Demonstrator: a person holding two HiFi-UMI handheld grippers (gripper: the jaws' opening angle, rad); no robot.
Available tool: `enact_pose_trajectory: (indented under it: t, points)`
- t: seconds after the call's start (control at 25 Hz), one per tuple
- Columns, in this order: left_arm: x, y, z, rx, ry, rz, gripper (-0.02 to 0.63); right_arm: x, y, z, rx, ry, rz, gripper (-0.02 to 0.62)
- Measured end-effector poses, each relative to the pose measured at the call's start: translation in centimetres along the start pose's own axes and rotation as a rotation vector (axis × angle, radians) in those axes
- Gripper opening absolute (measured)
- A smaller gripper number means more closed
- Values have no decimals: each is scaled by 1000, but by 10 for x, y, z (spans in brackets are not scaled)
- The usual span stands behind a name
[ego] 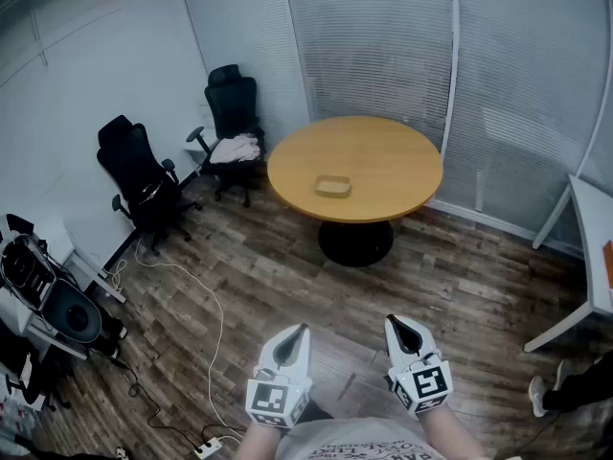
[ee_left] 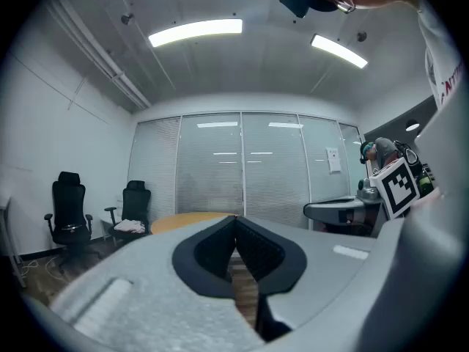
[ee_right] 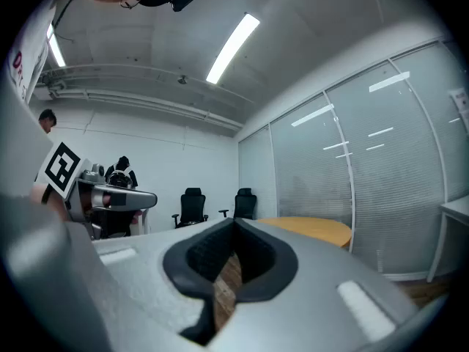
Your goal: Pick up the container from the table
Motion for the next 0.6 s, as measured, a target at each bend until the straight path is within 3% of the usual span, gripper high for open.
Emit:
enact_pose_trajectory:
  t: [0.32, 0.6]
  points:
    - [3, 11, -2, -5, -26, -18, 8, 4, 9, 1, -9, 13, -4, 2]
    - [12, 26, -2, 3, -50, -76, 8, 31, 19, 12, 26, 91, -140, 3]
Point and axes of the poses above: the fingertips, and each gripper's own axes: y forward along the fingers, z to its right, x out of its underside, the point moved 4 cm from there along -y, backward along the fingers, and after that the axes turned 10 degrees about x, right-handed, at the moved point
